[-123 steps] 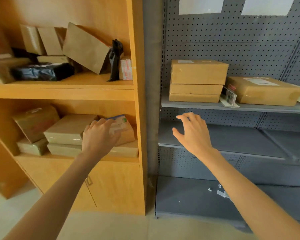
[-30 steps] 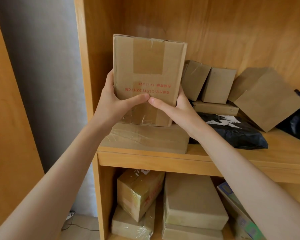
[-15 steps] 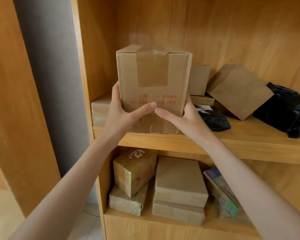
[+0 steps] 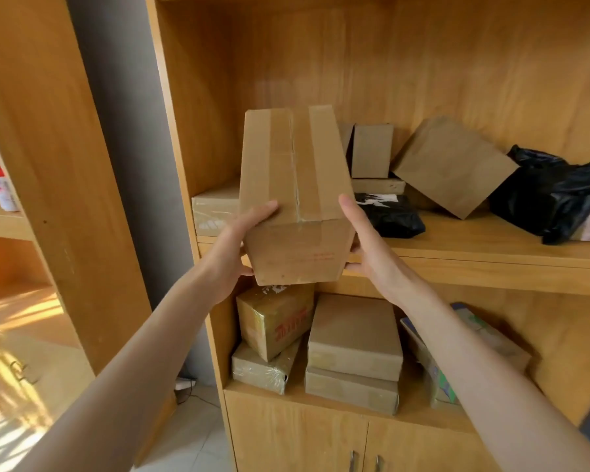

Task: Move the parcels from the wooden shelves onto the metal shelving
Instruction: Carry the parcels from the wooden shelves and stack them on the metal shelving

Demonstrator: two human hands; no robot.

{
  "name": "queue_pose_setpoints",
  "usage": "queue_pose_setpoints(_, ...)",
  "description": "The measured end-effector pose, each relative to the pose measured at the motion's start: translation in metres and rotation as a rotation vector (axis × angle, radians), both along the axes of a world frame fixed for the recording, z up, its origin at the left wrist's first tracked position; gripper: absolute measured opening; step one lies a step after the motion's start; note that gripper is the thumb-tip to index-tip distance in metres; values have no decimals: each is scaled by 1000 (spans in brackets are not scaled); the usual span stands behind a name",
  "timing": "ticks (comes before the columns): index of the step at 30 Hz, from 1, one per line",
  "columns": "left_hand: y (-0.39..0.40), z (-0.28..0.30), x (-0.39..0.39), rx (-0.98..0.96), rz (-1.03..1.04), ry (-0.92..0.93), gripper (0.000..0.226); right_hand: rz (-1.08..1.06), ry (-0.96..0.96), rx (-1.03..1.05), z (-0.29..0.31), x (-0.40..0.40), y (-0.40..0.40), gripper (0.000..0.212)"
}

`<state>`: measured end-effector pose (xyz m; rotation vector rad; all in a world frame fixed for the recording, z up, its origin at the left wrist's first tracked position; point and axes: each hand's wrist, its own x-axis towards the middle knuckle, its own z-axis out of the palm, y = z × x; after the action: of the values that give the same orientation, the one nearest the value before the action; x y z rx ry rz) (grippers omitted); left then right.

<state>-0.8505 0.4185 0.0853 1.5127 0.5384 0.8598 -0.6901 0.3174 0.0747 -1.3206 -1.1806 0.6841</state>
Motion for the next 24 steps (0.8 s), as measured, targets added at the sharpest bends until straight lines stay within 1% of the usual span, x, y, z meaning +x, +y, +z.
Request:
queue_pose_setpoints(2, 2, -6, 1, -4, -27, 35, 43, -26, 25, -63, -1, 1, -3, 83)
queue_pose_setpoints(5, 4, -16, 5, -25, -48, 87, 65, -67, 13, -98, -9, 1, -1, 64)
queue_pose_setpoints(6, 4, -20, 6, -37, -43, 93, 68, -77, -6, -97, -12, 1, 0, 60)
queue_pose_setpoints(8, 7, -25, 6, -62, -29, 86, 67, -87, -36, -99, -16, -2, 1, 57)
queue_pose_setpoints(10, 12, -32, 6, -78, -21, 78, 72, -87, -45, -100, -20, -4, 3, 57)
queue_pose_setpoints(14, 21, -50, 5, -20, -46, 109, 75, -97, -32, -114, -29, -5, 5, 65)
queue_pose_setpoints(16, 23, -54, 5, 5, -54, 105, 69, -116, -44, -95, -32, -5, 7, 70)
queue_pose_setpoints(18, 24, -52, 5, 35, -16, 75, 65, -131, -75, -69, -32, -7, 8, 70)
queue_pose_setpoints(20, 20, -43, 6, 108, 80, 34, 75, -145, -118, -27, -30, -8, 9, 73)
queue_pose_setpoints(22, 14, -31, 9, 229, 203, 14, 89, -194, -202, 46, -29, -10, 14, 84)
queue_pose_setpoints(24, 7, -18, 13, 286, 276, 2, 105, -253, -294, 100, -27, -16, 19, 96)
